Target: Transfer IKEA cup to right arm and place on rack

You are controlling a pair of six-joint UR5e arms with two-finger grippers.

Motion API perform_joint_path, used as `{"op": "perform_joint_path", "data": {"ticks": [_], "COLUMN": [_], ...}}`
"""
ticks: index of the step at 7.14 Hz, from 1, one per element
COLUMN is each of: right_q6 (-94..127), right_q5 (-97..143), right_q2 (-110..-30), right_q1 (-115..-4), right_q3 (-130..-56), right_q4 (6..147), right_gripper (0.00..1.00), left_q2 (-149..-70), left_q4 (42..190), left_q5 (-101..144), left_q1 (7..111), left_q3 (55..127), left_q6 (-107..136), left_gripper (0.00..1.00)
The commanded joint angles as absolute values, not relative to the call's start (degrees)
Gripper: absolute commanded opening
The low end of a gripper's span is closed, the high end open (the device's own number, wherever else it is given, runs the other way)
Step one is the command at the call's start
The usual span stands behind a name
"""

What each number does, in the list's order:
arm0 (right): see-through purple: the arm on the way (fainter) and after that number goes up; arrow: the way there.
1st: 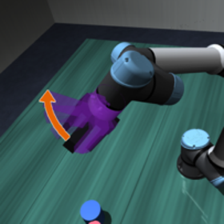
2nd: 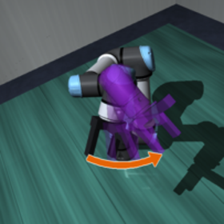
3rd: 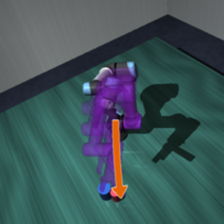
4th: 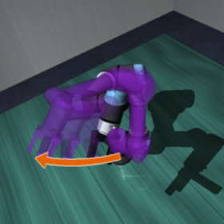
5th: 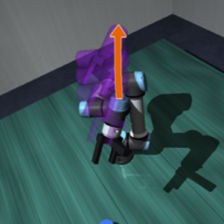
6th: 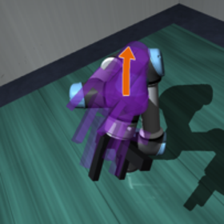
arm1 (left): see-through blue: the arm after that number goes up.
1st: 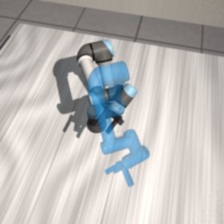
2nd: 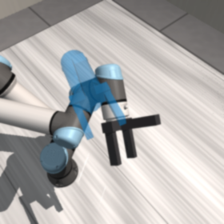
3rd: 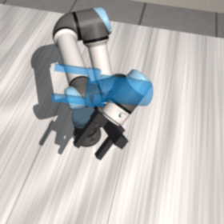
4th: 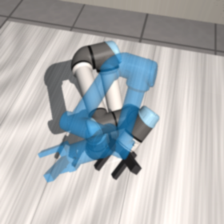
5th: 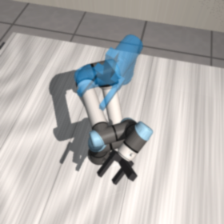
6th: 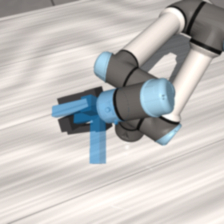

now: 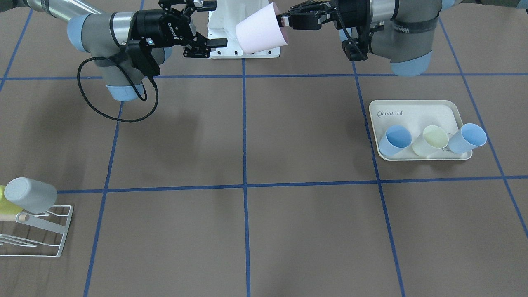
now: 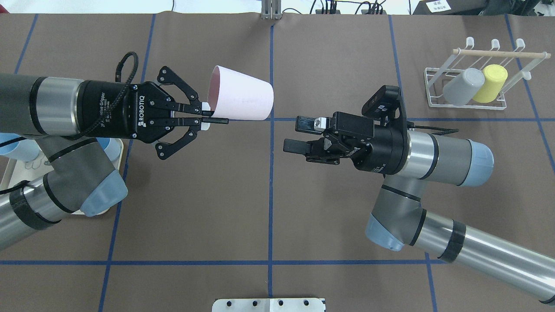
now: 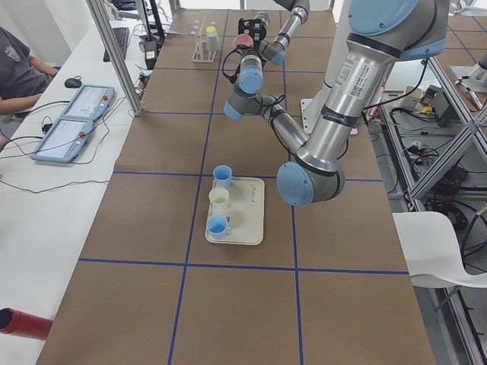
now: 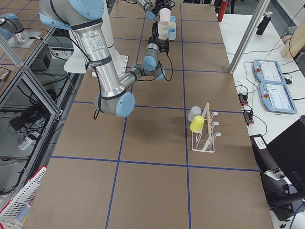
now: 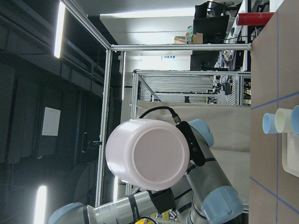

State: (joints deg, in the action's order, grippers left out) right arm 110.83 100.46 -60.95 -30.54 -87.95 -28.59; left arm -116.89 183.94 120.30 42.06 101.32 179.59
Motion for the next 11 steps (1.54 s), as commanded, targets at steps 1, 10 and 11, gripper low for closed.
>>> {"op": "perform_joint_path", "data": {"ticks": [1, 10, 11], "right_q6": [110.9, 110.9, 110.9], "right_q5": [97.3, 92.2, 92.1], "right_q2": [-58.0, -55.1, -54.9], "right_q1": [-29.9, -29.3, -29.3], "right_q3": [-87.1, -85.2, -85.0], "right_q4": [-28.7, -28.6, -28.7], "right_gripper": [0.97, 0.96, 0.96], "left_q2": [-116.9, -116.8, -116.8], "left_q4": [184.9, 184.9, 184.9], "left_q5": [118.7, 118.8, 118.8], "left_q1": [41.9, 40.8, 40.8], "left_q3": [101.8, 102.1, 102.2], "left_q6": [183.5, 183.6, 183.6], "left_gripper": [0.00, 0.00, 0.00]}}
